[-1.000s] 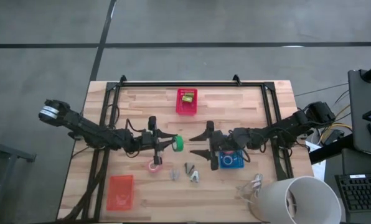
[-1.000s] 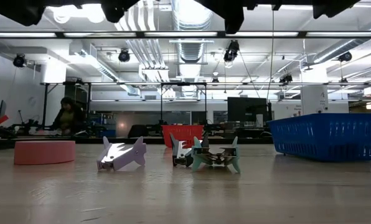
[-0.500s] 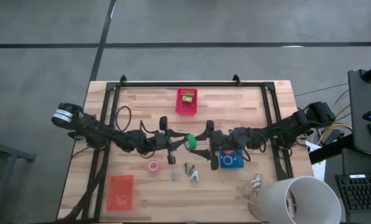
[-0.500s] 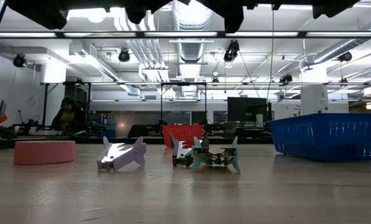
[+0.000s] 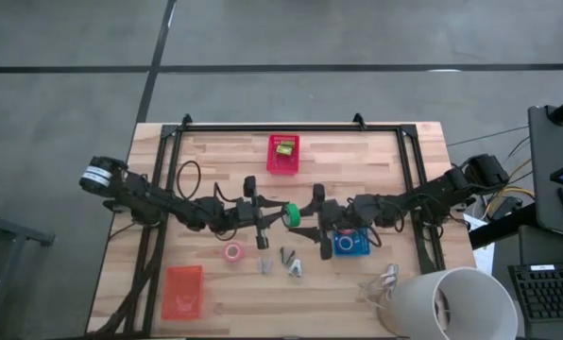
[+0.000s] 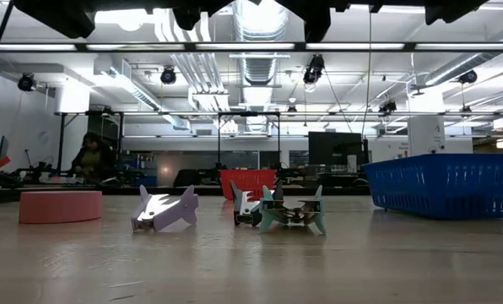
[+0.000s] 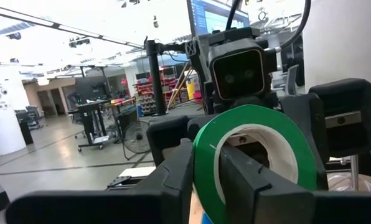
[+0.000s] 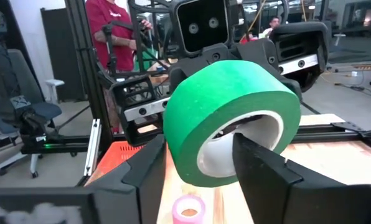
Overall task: Pick and place Stapler, Stapler remover, tape
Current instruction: Put the green tape into the blue bin
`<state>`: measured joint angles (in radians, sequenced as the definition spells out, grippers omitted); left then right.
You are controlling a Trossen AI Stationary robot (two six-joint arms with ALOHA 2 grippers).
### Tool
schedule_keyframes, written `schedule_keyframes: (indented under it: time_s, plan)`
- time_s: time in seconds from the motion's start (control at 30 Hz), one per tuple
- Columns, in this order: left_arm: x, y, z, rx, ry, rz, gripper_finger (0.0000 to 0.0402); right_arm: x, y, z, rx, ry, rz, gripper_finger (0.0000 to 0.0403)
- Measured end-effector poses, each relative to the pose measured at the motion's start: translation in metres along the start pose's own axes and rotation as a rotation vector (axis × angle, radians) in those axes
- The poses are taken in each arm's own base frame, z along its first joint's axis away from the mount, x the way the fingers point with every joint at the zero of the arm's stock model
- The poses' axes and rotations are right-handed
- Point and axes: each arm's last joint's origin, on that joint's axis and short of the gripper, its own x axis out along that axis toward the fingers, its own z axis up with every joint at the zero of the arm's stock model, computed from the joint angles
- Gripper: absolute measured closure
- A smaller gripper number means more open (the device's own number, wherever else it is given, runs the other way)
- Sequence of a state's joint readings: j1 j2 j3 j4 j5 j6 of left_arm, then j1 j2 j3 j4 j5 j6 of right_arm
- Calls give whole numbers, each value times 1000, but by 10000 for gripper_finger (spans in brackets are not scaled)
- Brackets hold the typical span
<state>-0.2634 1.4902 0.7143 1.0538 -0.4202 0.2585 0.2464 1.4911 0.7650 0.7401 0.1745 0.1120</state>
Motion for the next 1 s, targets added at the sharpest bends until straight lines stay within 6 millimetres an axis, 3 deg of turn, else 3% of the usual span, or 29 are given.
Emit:
schedule_keyframes:
  time_s: [0.47,0.77,1.0]
  plan:
    - [0,0,-1,-12,11,-1,320,0,1,0,-39,3,48,352]
    - [0,0,-3,-13,35,14,275,-1,1,-1,57,40,39,354]
    - [-1,-2,-11,15,110,-2,266,-10,-1,-4,153,176,3,354]
